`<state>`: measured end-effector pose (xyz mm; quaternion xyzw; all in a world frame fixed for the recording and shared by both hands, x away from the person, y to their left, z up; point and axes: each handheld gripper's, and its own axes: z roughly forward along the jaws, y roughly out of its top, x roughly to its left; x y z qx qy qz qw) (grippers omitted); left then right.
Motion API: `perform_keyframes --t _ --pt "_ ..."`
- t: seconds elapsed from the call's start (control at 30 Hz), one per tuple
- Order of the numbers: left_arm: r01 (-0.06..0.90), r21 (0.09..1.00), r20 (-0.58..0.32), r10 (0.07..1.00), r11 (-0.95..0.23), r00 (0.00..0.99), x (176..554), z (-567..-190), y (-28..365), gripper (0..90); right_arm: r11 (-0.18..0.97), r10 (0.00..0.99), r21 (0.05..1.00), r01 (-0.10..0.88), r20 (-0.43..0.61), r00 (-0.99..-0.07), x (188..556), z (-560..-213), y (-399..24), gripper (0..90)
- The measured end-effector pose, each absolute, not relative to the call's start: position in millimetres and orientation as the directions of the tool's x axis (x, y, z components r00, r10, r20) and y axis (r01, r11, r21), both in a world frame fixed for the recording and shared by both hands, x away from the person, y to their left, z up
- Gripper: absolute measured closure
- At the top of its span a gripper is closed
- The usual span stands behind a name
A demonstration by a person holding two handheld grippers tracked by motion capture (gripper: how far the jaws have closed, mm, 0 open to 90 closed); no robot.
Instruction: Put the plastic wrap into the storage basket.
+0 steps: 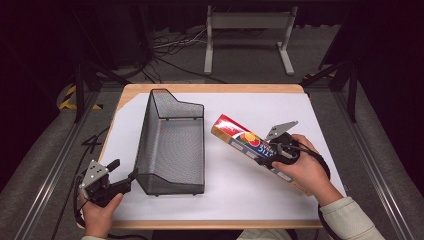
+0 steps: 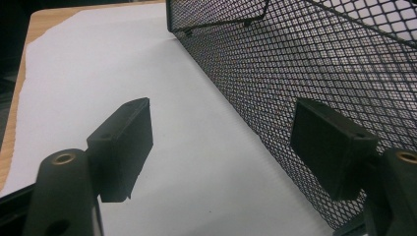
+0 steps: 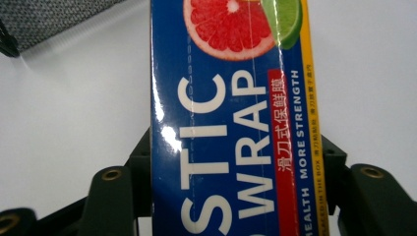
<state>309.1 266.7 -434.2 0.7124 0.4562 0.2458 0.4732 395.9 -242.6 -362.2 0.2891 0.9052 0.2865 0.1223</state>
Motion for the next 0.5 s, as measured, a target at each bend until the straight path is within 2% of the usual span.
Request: perform_keyframes --t 0.5 --pt "0.415 0.900 -0.079 0.885 -0.135 0.458 308.8 -434.0 266.7 24.9 0.613 0.596 0.670 0.418 -0.045 -0.802 390.6 -340.6 -244.1 41.0"
